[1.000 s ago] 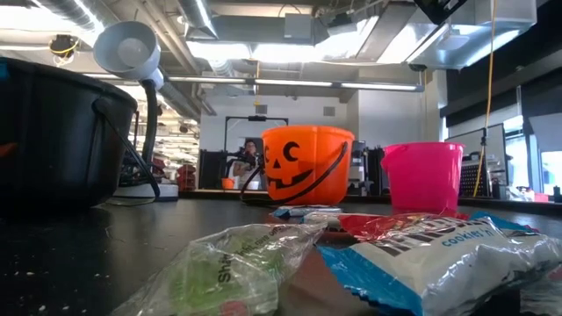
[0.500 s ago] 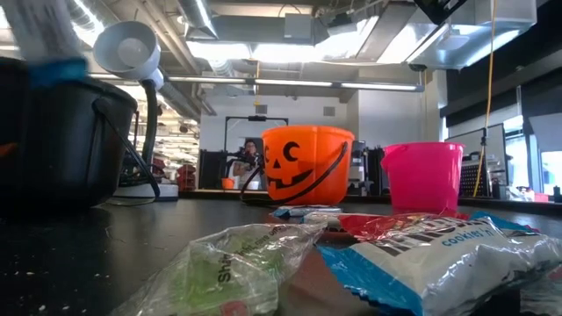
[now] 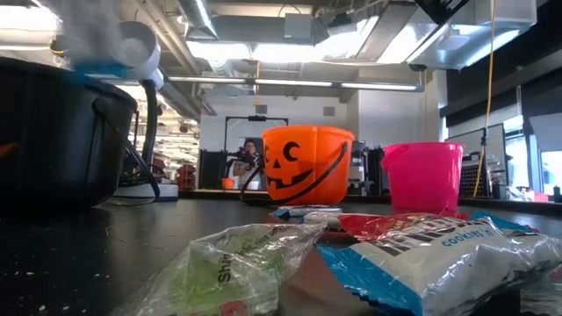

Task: Sort candy
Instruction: Put the white candy into the black bucket

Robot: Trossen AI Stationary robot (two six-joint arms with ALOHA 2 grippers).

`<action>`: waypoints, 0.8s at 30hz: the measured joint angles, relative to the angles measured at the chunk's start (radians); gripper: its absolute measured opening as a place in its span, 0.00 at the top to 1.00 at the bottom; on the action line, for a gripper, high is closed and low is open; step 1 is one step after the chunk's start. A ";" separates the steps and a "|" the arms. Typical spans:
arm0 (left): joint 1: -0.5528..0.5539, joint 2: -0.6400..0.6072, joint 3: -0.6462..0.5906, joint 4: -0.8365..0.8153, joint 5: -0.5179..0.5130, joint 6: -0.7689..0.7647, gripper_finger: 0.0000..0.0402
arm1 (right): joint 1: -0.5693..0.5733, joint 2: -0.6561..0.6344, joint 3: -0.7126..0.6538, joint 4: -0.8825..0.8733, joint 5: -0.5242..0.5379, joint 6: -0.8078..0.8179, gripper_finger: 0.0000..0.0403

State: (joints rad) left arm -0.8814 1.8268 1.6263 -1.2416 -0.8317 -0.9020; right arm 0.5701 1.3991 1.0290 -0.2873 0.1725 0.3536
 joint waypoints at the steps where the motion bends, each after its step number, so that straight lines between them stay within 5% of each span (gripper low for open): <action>1: 0.001 -0.026 -0.035 0.036 0.000 0.000 1.00 | 0.000 0.000 0.000 0.000 -0.001 0.003 0.67; 14: -0.002 -0.362 -0.168 0.097 -0.226 0.048 1.00 | 0.000 0.000 0.000 -0.001 -0.009 -0.026 0.67; 24: 0.030 -0.422 -0.169 0.152 -0.259 0.211 1.00 | 0.092 -0.034 0.000 0.047 -0.019 -0.138 0.67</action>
State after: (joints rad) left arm -0.8509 1.4046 1.4574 -1.0899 -1.0903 -0.6909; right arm 0.6623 1.3650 1.0290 -0.2400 0.1534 0.2160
